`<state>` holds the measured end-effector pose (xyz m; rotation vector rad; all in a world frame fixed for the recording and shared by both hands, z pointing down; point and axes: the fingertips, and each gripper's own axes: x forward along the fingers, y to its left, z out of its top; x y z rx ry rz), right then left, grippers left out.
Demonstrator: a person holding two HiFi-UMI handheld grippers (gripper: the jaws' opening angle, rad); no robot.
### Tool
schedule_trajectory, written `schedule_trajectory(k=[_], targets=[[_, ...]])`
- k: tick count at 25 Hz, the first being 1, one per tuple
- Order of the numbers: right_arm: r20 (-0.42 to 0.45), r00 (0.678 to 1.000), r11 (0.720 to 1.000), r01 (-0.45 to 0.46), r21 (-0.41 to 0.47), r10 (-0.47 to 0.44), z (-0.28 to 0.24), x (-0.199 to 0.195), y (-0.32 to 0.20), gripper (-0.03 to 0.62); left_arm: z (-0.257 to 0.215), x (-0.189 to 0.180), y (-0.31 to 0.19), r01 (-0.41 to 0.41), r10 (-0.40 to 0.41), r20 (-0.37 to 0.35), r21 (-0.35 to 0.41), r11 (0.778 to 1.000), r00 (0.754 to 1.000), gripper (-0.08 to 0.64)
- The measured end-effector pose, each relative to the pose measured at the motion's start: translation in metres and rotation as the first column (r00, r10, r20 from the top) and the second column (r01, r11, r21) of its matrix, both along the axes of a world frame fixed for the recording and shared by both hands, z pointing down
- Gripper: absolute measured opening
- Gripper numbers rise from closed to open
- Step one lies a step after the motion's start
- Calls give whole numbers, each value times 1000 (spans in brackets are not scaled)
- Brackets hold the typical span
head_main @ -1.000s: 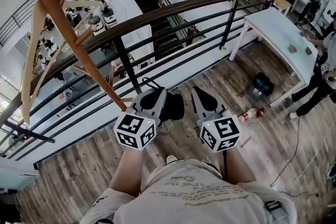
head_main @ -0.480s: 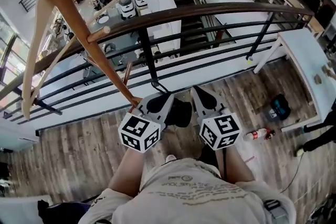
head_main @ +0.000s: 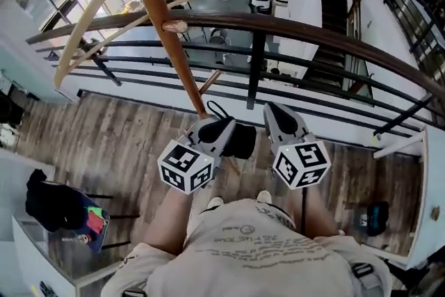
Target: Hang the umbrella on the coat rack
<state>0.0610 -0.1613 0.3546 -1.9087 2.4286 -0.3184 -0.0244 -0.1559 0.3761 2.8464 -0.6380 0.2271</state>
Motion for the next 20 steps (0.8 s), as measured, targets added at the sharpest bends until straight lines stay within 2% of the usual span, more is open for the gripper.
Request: schedule_trajectory(k=[5, 11, 16, 20], targets=[[15, 985, 985, 170, -8, -170, 5, -12, -19, 2, 1, -15, -6, 161, -162, 21, 13, 987, 987, 5], [-5, 943, 942, 333, -30, -333, 17, -35, -22, 2, 19, -31, 1, 320, -319, 62, -7, 947, 946, 4], [-15, 922, 921, 386, -50, -387, 30, -35, -21, 2, 44, -39, 4, 405, -401, 100, -27, 914, 911, 3], [-25, 917, 917, 396, -54, -398, 30, -36, -26, 2, 61, -36, 2, 404, -395, 155, -33, 914, 906, 4]])
